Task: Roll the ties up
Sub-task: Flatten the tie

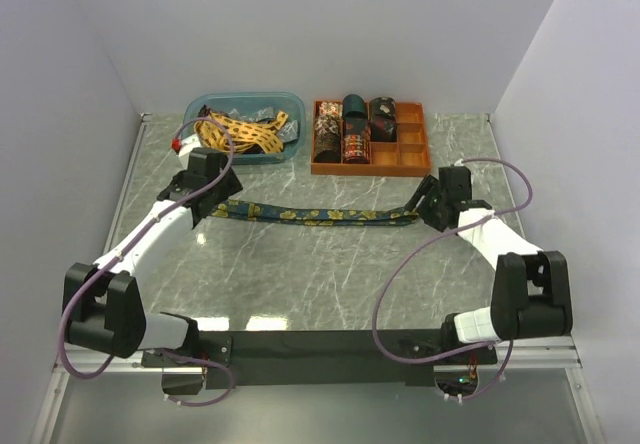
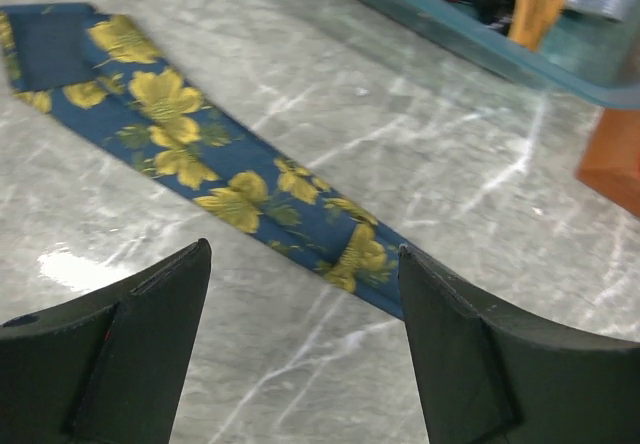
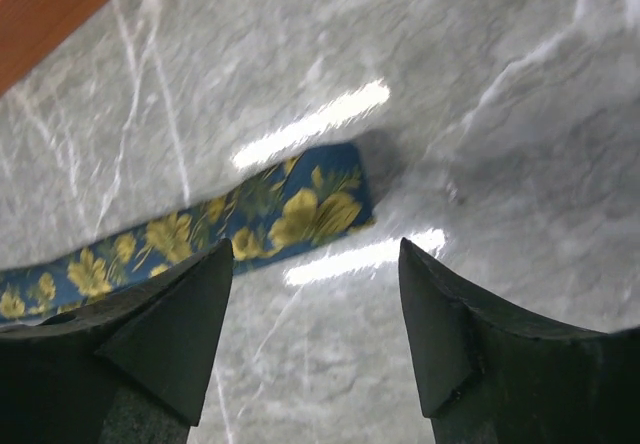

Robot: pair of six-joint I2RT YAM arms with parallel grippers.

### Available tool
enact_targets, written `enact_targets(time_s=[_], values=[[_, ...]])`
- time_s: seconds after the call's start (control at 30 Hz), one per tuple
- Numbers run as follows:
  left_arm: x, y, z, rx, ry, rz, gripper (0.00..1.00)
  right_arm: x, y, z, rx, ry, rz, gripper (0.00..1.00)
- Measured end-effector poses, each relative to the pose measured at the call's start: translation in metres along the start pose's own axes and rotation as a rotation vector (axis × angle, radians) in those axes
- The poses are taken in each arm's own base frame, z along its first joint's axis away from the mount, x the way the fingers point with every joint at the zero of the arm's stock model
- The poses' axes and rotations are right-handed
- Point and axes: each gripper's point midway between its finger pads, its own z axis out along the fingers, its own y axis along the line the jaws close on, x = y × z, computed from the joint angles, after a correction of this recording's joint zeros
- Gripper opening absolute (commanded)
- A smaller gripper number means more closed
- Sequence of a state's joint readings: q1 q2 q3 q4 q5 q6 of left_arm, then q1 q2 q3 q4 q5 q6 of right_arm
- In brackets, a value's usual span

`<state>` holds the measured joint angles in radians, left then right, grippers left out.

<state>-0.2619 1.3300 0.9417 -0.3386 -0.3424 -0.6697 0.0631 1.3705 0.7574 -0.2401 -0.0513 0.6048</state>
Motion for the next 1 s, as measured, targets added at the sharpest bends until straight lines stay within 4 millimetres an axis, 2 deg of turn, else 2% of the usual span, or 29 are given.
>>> enact_targets(time_s=[0.17,0.3,0.47,0.53,0.57,0.63,0.7,1.0], values=[[-0.004,0.016,0.005,-0.032,0.001,-0.022,0.81,-0.002,-0.013,0.015,-0.001,-0.004,0.023,0.67],[-0.005,0.018,0.006,-0.035,0.001,-0.025,0.8,0.001,-0.016,0.025,-0.009,0.014,0.007,0.64],[0.001,0.019,0.012,-0.041,0.025,-0.021,0.8,0.005,-0.023,0.034,-0.016,0.041,-0.002,0.52],[0.003,0.02,0.014,-0.046,0.033,-0.02,0.8,0.006,-0.028,0.036,-0.012,0.049,0.004,0.51],[0.004,0.021,0.015,-0.048,0.036,-0.02,0.8,0.006,-0.03,0.036,-0.009,0.052,0.009,0.46],[0.005,0.023,0.017,-0.054,0.041,-0.02,0.8,0.006,-0.035,0.037,-0.001,0.054,0.018,0.43],[0.005,0.025,0.02,-0.063,0.045,-0.023,0.8,0.006,-0.041,0.036,0.008,0.057,0.024,0.36],[-0.002,0.038,0.042,-0.109,0.075,-0.07,0.78,0.006,-0.047,0.036,0.023,0.058,0.013,0.31]])
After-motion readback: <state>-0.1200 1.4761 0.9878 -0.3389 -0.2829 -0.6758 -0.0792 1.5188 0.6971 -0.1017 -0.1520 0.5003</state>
